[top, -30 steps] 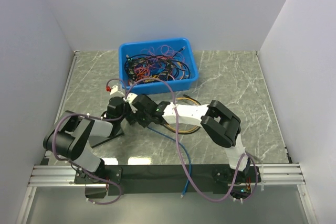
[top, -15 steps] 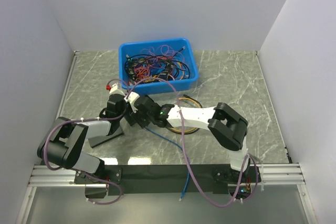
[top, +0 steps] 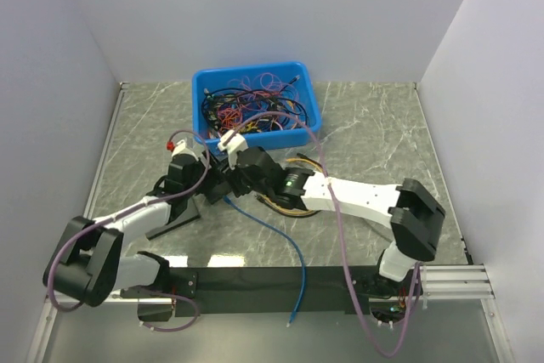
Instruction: Insert the plug into the switch port
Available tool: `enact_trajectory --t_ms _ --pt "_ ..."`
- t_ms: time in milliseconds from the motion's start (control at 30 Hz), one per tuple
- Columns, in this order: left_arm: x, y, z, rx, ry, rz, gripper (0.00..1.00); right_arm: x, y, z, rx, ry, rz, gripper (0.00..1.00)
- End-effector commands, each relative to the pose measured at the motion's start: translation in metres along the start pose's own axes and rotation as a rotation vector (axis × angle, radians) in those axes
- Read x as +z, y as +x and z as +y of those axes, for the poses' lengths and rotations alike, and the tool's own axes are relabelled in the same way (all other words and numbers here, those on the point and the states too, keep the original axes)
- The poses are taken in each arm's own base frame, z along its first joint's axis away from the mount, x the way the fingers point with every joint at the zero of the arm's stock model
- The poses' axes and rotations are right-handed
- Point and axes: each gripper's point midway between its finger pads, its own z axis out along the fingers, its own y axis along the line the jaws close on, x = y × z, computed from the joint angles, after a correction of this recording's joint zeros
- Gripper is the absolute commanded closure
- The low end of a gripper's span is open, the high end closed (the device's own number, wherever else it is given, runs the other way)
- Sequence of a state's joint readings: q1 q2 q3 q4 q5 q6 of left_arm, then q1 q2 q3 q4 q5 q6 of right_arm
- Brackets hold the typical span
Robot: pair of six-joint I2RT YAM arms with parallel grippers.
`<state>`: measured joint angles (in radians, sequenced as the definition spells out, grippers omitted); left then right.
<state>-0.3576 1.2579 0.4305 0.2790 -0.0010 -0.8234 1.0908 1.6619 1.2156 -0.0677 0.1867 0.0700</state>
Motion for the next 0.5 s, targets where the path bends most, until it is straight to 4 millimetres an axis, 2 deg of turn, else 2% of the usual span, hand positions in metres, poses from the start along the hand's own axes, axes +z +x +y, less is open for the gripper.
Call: enact_trajectory --t_ms 0,67,100,167,200,267,300,467 --pt "-0.013 -0.007 0.005 0.020 -0.037 -0.022 0.15 -0.023 -0.008 -0.015 0.070 0.087 -0.040 0.46" --pt "-0.018 -0.008 0.008 0.021 -0.055 -0.028 0.15 -0.032 -0.007 -0.026 0.101 0.133 -0.049 0.46" --pt "-0.024 -0.012 0.009 0.023 -0.062 -0.044 0.15 -0.033 0.003 -0.029 0.110 0.150 -0.032 0.46" --pt "-0.030 -0.015 0.010 0.024 -0.070 -0.063 0.14 -0.041 0.005 -0.041 0.140 0.195 -0.039 0.46" --pt "-0.035 -0.020 0.008 0.025 -0.063 -0.083 0.14 -0.042 0.015 -0.053 0.163 0.220 -0.019 0.46" --pt "-0.039 -0.024 0.011 0.026 -0.079 -0.106 0.12 -0.045 0.019 -0.064 0.224 0.236 -0.022 0.46" --pt "-0.042 -0.027 0.010 0.025 -0.074 -0.124 0.11 -0.044 0.026 -0.076 0.261 0.239 -0.005 0.47" --pt "-0.041 -0.031 0.007 0.017 -0.062 -0.125 0.10 -0.043 0.033 -0.102 0.340 0.267 0.019 0.49"
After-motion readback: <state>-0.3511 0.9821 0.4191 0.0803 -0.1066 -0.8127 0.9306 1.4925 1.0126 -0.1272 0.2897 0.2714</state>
